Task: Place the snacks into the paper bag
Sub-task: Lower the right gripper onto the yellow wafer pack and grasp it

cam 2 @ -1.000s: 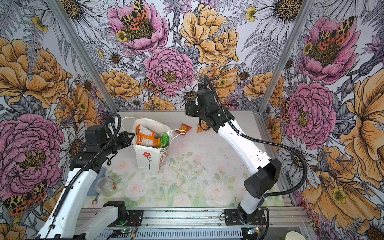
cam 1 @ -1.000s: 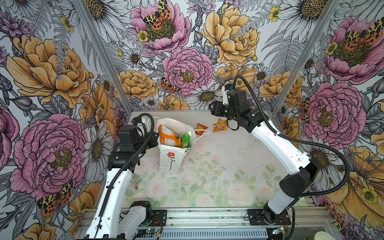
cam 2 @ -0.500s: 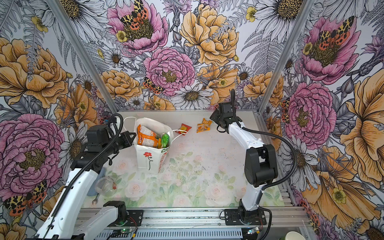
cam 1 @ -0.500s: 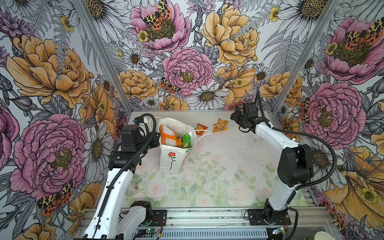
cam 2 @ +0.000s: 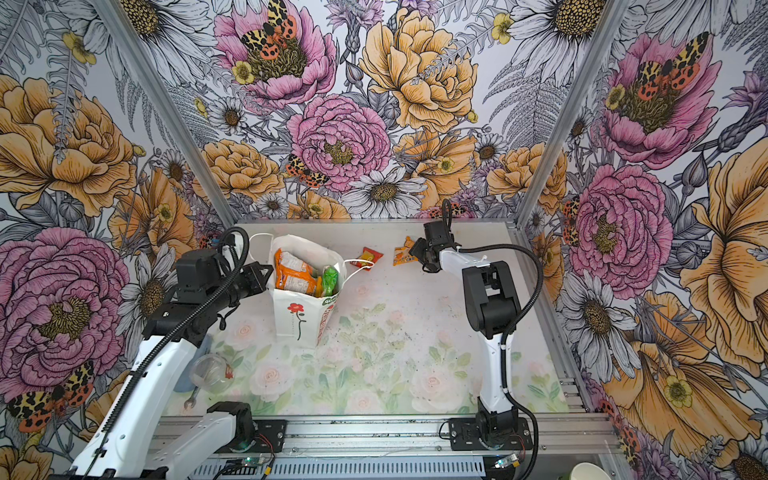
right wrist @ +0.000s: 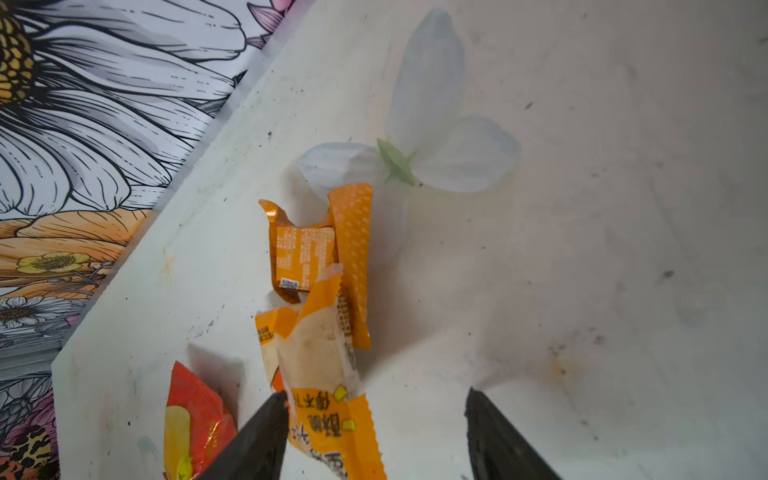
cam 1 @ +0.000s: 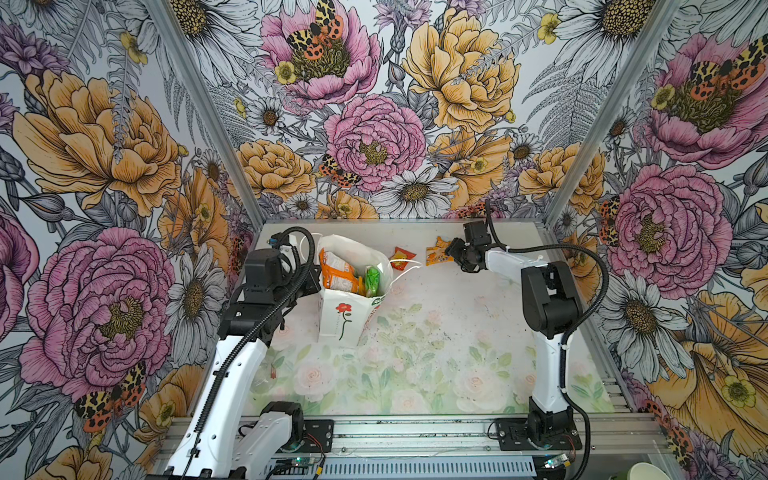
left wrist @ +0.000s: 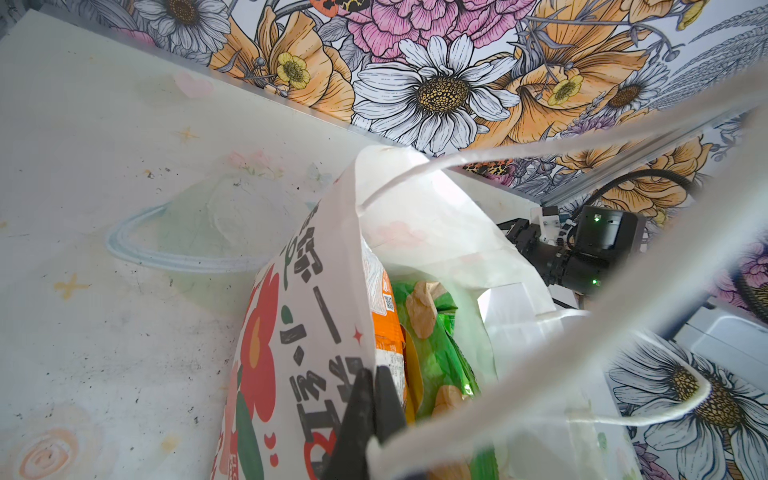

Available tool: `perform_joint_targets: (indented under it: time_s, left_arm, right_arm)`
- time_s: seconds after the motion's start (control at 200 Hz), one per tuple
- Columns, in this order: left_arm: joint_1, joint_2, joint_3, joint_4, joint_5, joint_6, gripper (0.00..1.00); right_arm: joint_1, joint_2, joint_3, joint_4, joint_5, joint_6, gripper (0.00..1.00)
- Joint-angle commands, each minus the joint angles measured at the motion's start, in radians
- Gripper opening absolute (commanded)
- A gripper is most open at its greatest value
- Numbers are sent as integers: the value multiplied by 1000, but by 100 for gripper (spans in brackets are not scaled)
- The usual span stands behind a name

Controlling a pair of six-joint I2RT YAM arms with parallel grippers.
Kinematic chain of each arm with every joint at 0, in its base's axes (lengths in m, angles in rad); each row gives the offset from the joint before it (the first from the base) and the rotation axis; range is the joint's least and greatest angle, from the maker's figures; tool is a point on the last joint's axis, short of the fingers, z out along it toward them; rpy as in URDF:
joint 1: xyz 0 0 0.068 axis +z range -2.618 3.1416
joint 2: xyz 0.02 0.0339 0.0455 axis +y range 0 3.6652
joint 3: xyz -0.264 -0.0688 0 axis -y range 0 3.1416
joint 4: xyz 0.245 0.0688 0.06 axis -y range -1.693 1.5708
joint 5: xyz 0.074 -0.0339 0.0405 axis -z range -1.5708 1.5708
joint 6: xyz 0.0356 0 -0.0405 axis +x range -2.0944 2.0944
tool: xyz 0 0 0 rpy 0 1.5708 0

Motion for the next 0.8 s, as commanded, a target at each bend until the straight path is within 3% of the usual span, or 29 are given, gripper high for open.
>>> perform_joint_targets:
  time_s: [0.0,0.415,0.796]
  left_arm:
    - [-15,6,28,20,-10,24,4]
    - [-29,3,33,9,-31,32,4]
    - [-34,-1,33,8,-37,32,5]
  right_arm:
    - [0,24,37,71,-37,29,69]
    - [14,81,34,129,-102,68,59]
    - [20,71,17,148,-106,68,27]
